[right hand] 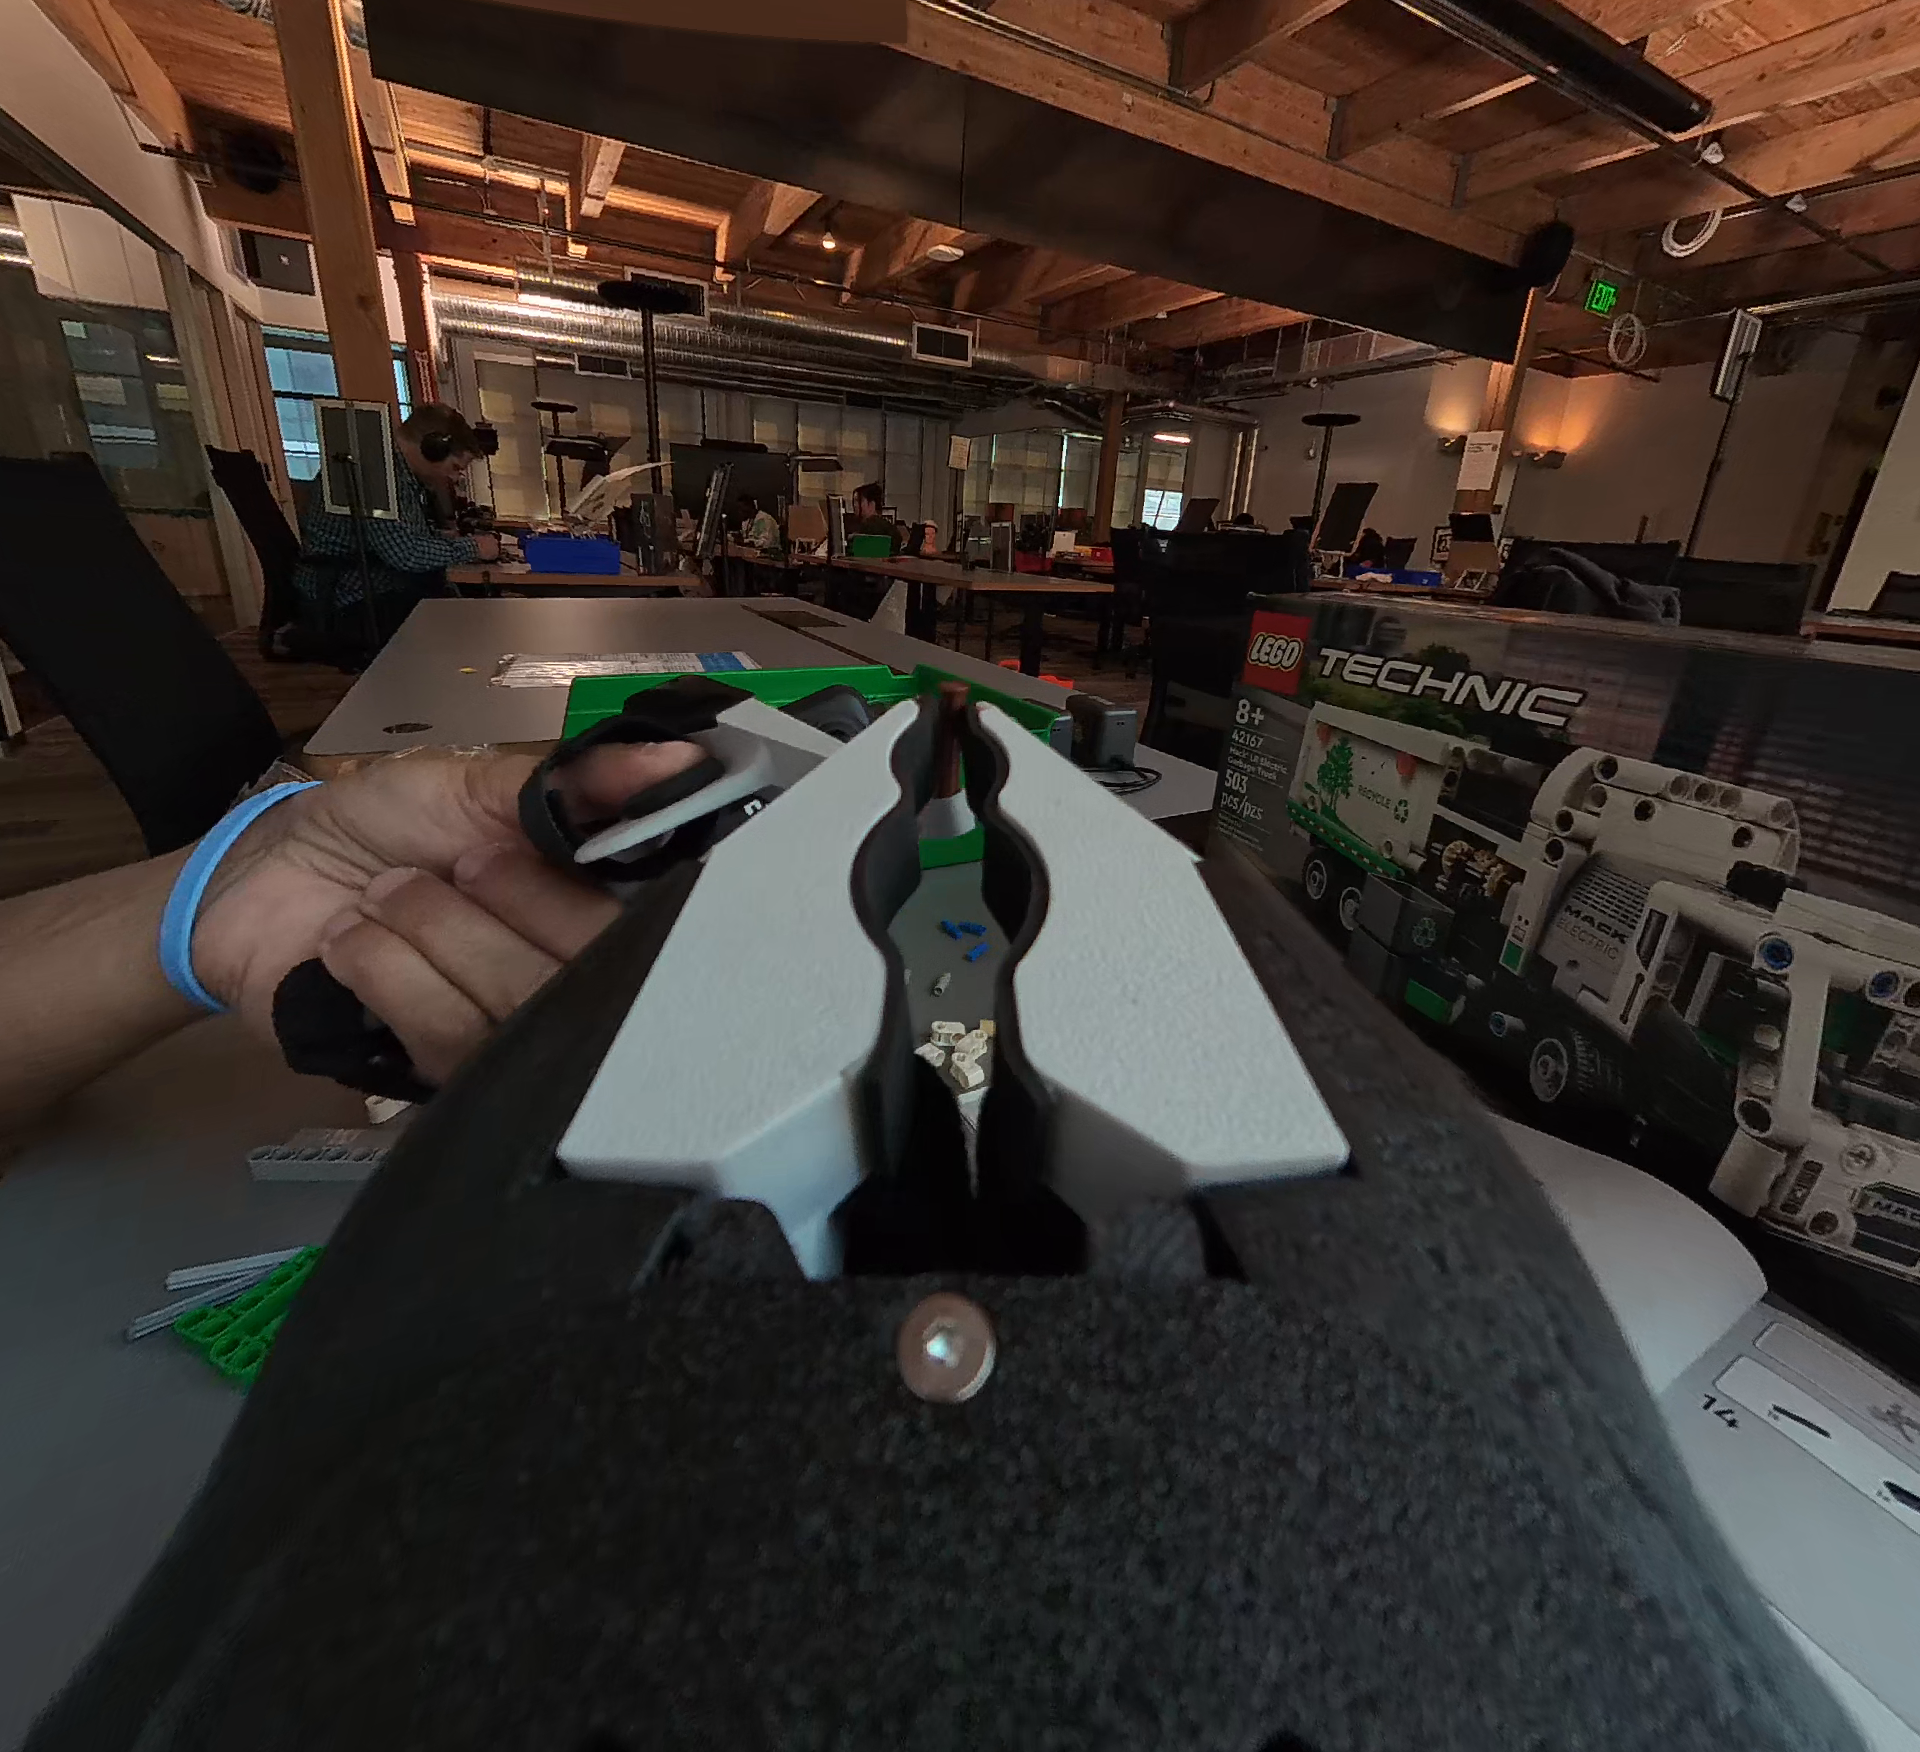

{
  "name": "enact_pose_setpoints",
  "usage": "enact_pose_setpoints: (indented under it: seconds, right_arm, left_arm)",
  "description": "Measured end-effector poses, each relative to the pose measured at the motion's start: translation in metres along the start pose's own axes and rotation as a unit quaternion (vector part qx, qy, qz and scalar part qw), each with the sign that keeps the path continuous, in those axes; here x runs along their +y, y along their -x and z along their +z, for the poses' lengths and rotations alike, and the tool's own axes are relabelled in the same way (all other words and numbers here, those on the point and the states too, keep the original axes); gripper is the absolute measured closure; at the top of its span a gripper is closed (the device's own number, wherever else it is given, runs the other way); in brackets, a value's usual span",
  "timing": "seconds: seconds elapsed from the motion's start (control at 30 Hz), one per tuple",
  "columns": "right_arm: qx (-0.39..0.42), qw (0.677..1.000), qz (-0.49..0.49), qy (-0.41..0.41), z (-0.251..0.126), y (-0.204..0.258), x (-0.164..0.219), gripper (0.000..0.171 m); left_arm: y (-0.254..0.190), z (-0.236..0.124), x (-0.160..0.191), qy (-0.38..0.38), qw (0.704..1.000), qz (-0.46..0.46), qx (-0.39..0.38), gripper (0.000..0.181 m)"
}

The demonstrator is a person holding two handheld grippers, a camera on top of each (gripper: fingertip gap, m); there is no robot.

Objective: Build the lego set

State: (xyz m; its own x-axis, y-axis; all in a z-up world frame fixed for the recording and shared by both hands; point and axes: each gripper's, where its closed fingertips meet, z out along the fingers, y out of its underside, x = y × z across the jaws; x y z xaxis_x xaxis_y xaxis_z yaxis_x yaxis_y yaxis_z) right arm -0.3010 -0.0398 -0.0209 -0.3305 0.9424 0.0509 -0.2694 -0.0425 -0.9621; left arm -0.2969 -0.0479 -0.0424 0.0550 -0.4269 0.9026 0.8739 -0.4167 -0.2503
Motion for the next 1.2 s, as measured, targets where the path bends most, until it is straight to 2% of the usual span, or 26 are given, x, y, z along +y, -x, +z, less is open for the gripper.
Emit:
enact_pose_setpoints:
  seconds: [0.03,0.43,0.63,0.8,0.97,1.2]
  right_arm:
    - [0.002,1.0,-0.001,-0.001,0.0,0.0,0.0,0.171]
    - [0.028,0.997,-0.061,0.029,0.0,-0.001,0.008,0.17]
    - [0.057,0.991,-0.112,0.046,-0.001,0.0,0.013,0.171]
    - [0.056,0.992,-0.095,0.055,-0.001,-0.001,0.015,0.17]
    - [0.06,0.991,-0.048,0.105,0.001,-0.002,0.023,0.169]
    - [0.035,0.993,0.054,0.103,-0.004,-0.003,0.013,0.146]
  left_arm:
    - [0.0,0.001,0.001,0.001,1.0,-0.002,0.001,0.177]
    - [0.006,-0.003,-0.004,-0.016,0.999,0.014,-0.026,0.177]
    - [-0.001,-0.001,-0.003,-0.017,1.0,0.008,-0.009,0.177]
    - [0.001,-0.002,-0.003,-0.017,0.998,0.049,-0.036,0.177]
    - [0.009,-0.008,-0.007,-0.025,0.997,0.054,-0.052,0.177]
    - [0.016,-0.015,-0.011,-0.037,0.997,0.037,-0.056,0.177]
